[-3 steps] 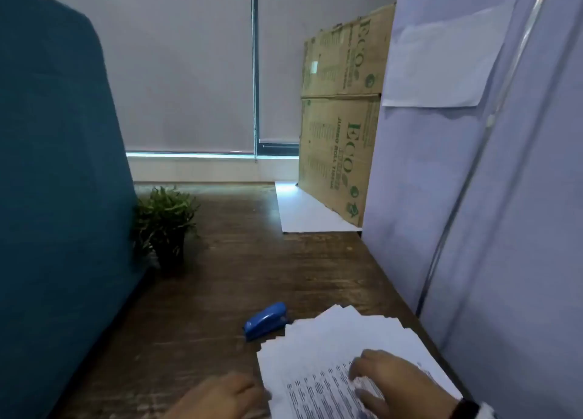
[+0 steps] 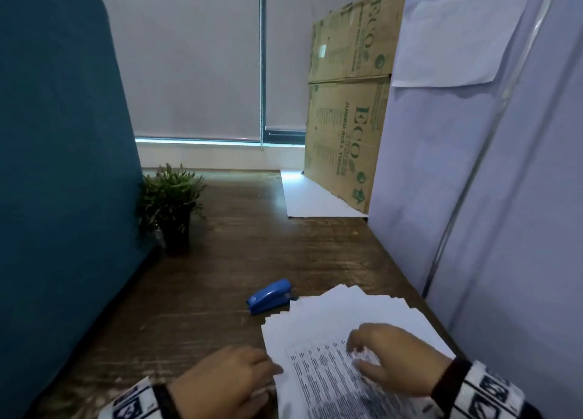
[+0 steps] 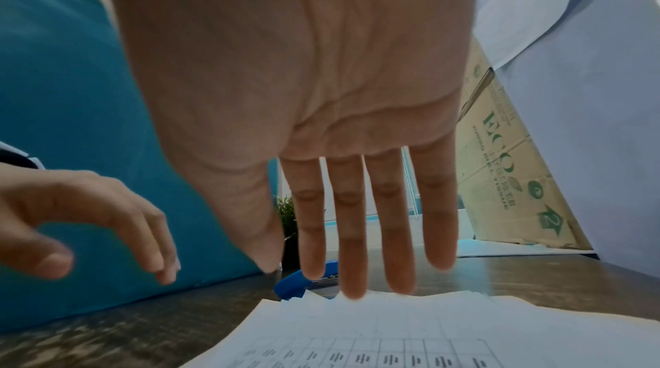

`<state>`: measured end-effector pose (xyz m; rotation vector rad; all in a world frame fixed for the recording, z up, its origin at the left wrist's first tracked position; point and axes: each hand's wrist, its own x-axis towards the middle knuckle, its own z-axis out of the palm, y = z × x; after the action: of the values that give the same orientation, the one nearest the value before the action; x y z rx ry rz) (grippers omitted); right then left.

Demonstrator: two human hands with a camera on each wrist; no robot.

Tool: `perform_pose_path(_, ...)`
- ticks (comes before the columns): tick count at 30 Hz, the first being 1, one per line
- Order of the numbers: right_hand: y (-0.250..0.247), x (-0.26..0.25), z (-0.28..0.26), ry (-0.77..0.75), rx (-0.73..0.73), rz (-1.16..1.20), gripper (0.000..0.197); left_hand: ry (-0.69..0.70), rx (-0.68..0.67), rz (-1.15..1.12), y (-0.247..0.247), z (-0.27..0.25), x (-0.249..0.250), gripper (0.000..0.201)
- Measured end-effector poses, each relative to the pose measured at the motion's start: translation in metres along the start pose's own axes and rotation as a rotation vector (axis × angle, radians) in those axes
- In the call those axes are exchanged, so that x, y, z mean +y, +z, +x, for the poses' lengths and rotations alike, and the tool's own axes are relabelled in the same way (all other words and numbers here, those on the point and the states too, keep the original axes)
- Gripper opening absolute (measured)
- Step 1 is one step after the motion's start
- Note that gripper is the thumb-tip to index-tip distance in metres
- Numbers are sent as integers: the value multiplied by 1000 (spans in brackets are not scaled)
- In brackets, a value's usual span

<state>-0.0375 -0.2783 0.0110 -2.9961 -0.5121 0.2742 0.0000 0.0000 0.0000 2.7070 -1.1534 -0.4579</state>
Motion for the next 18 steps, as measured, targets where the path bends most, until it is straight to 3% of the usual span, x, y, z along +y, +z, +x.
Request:
perform_pose_path(1,5,3,6,-24,15,-12,29,6,19,115,15,0,-1,35)
perform_pose_path(3,16,0,13,-15,5,-44,28,39,-58,140,27,2,4,54)
perform_pose_path(4,18,-1,14,1,-18,-51,27,92,26,211,30,6,10,59)
perform_pose_path(7,28,0,17,14,-35,-75,29,73,51,185,40,12,27,47)
perform_pose_path(9,34,-3,16,38,-79,-112,33,52,26,164,49,15,33,50)
perform_pose_path(18,48,-11,-5,38,-243,-187,75,-54,-175,274,57,22,61,64)
